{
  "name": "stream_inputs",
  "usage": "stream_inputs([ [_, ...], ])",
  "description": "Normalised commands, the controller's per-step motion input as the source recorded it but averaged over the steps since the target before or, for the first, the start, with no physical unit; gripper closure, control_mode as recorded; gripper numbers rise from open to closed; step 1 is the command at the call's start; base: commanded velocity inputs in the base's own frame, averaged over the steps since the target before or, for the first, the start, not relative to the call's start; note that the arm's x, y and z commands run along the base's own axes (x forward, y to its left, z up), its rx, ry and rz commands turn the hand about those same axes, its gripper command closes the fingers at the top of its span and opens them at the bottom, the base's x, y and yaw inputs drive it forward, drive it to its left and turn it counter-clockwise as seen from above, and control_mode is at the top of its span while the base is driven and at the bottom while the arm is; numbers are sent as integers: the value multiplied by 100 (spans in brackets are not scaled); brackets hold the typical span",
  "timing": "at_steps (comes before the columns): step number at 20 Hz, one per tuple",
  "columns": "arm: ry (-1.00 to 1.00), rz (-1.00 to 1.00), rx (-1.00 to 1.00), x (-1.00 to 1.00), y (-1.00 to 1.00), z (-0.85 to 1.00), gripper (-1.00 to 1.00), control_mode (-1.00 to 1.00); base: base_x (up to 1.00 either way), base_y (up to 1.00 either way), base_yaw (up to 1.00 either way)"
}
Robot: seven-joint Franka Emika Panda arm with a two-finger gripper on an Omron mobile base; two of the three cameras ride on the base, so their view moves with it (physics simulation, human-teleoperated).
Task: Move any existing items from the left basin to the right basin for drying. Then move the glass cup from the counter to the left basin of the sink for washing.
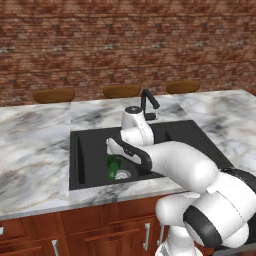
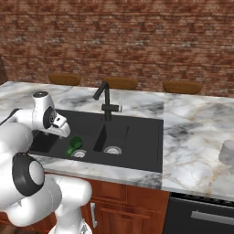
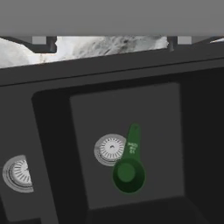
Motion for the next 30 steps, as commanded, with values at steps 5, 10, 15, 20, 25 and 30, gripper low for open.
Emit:
stream_inputs([
  [5,4,0,0,31,7,-24,-100,-100,0,0,0],
  [10,4,0,0,7,0,-21,-100,-100,0,0,0],
  [15,6,0,0,19,0,-23,-100,-100,0,0,0],
  [20,8,0,0,24,2,-22,-100,-100,0,0,0],
  [25,8,0,-1,24,6,-19,-100,-100,0,0,0],
  [30,4,0,-1,20,4,-20,-100,-100,0,0,0],
])
